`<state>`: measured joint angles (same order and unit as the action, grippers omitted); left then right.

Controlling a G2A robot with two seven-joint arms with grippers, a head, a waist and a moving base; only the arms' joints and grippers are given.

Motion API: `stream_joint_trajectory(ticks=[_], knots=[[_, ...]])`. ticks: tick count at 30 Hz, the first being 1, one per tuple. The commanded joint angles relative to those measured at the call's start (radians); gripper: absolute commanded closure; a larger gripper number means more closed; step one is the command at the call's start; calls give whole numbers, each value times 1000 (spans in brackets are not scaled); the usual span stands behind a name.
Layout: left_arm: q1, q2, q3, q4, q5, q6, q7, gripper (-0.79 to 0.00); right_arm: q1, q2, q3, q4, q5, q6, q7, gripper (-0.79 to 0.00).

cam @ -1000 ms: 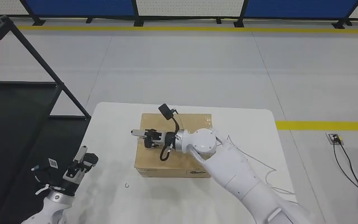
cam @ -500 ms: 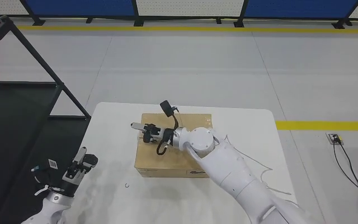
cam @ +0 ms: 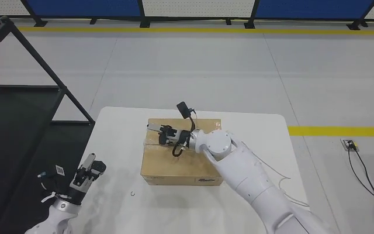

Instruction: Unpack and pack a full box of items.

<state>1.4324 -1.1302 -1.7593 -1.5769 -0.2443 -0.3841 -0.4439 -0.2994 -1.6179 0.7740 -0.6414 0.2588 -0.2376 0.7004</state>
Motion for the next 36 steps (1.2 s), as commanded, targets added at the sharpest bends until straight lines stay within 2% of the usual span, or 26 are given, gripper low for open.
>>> stream_joint_trajectory(ticks=[1,7,13,19,28,36], knots=[[-3,0,7,0,5,4,1,-785,-10,13,21,-15,-15,-2,4,-785],[-17,-2,34,-11,26,19,2,-785,-74,72,117,-114,-77,4,3,-785],[-36,-4,62,-14,43,32,3,-785,-171,142,220,-280,-192,85,90,-785],[-58,-5,86,-14,62,44,-4,-785,-301,198,333,-486,-299,171,88,-785],[-88,-5,111,-12,73,59,-15,-785,-439,249,476,-693,-372,257,90,-785],[-111,-2,100,3,64,66,-32,-785,-549,281,622,-813,-352,282,52,-785]])
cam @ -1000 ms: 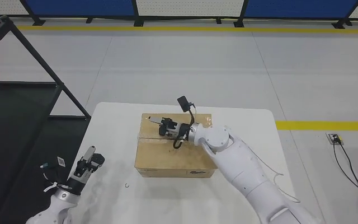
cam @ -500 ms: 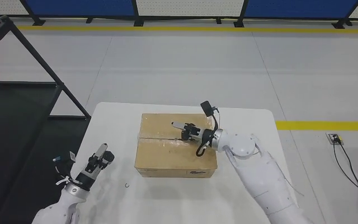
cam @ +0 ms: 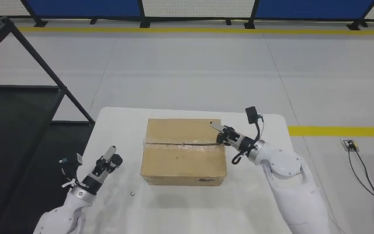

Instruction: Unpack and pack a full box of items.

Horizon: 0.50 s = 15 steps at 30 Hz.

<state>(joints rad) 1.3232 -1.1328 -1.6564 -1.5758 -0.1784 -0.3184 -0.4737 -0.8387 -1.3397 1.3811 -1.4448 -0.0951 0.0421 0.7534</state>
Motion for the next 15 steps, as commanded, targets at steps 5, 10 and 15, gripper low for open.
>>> stream_joint_trajectory(ticks=[5,10,15], knots=[[-16,4,-20,15,-10,4,-19,-785,-64,18,79,-49,20,20,-4,-785],[-28,9,-46,25,-24,5,-36,-785,-112,26,142,-73,74,9,-65,-785],[-36,16,-87,39,-52,-2,-52,-785,-179,28,218,-93,199,-73,-163,-785]])
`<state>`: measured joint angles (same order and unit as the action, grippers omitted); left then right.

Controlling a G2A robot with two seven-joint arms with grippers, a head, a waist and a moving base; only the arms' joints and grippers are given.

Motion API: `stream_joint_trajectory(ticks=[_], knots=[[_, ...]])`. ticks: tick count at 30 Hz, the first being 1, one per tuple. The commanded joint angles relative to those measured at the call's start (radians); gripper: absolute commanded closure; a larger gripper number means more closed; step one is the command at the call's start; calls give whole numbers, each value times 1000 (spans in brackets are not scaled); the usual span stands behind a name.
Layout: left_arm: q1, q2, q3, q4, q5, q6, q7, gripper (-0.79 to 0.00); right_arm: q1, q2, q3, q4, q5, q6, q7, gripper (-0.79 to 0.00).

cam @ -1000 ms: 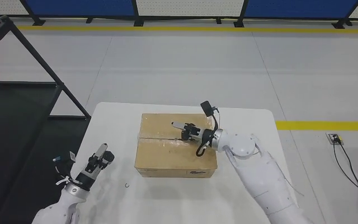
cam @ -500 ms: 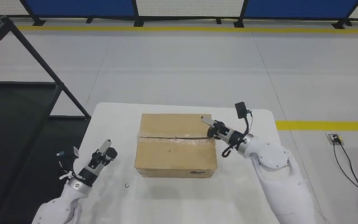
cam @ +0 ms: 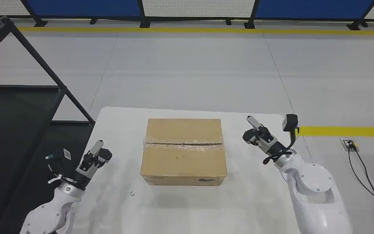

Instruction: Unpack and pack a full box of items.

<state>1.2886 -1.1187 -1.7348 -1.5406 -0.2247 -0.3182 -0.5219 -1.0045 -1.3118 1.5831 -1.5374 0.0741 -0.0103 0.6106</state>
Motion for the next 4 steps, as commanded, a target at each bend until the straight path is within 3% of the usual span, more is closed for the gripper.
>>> stream_joint_trajectory(ticks=[1,4], knots=[[-3,3,-16,8,-11,-4,-9,-785,-24,0,29,1,52,-38,-40,-785],[-2,5,-23,14,-22,-6,-32,-785,-24,0,29,1,52,-38,-40,-785]])
